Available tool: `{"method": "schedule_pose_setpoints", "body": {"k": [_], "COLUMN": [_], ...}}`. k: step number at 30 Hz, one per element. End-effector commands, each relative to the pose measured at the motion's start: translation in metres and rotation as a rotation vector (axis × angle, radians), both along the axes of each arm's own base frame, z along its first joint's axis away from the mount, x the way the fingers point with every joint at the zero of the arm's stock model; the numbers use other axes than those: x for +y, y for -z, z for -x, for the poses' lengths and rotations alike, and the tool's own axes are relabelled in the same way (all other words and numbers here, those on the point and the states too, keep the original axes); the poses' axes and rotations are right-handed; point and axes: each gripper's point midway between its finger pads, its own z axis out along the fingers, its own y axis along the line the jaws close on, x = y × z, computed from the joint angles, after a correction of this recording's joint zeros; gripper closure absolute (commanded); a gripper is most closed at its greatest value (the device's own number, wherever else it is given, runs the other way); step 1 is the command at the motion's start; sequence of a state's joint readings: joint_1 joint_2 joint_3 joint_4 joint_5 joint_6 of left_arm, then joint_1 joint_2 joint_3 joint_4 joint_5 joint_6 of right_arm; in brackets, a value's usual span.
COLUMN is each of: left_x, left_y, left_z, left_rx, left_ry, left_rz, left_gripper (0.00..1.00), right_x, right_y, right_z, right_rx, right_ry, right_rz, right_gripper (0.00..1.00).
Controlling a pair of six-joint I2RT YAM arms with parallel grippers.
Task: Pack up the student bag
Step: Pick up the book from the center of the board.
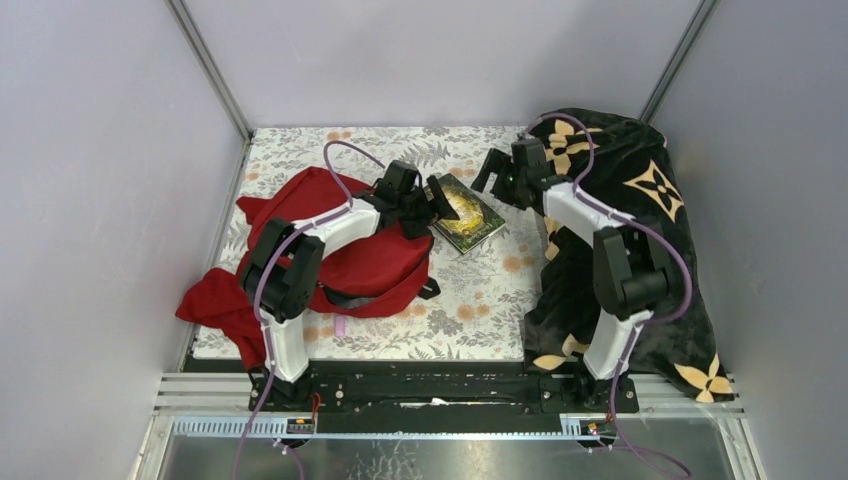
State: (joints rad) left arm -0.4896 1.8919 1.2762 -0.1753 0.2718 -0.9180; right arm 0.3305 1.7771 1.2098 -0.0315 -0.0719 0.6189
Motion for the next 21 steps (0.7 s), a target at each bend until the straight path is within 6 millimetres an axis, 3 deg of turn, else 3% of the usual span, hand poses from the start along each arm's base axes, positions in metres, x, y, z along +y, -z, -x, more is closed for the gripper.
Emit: {"method": "schedule_pose_setpoints", "body": {"k": [1, 2, 6, 9, 16, 21], "left_x": [-0.013, -0.014, -0.019, -0.018, -0.016, -0.019], "left_y": [0.005, 0.008, 0.02, 0.026, 0.045, 0.062], "left_z": [-0.002, -0.002, -0.002, -0.001, -0.005, -0.013], "left_rx": [0.015, 0.026, 0.064, 0.077, 0.103, 0.107], "left_ry": [-0.018, -0.026, -0.043, -0.049, -0.084, -0.07], "left_rz": [0.074, 0.082, 0.111, 0.11, 0.1, 0.142], "left_gripper": [0.06, 0.06, 0.07, 0.06, 0.04, 0.06], "right_x": [-0.007, -0.006, -0.005, -0.004, -0.002, 0.013], "right_y": [0.021, 0.036, 0.05, 0.061, 0.089, 0.096], "right_z": [-0.028, -0.034, -0.055, -0.061, -0.052, -0.033], "right_rx": [0.066, 0.101, 0.108, 0.134, 0.199, 0.232], "right_ry": [-0.114, -0.124, -0.118, -0.127, -0.162, -0.238], "right_rz": [0.165, 0.179, 0.188, 0.181, 0.16, 0.034], "right_gripper": [0.0, 0.0, 0.0, 0.0, 0.0, 0.0]}}
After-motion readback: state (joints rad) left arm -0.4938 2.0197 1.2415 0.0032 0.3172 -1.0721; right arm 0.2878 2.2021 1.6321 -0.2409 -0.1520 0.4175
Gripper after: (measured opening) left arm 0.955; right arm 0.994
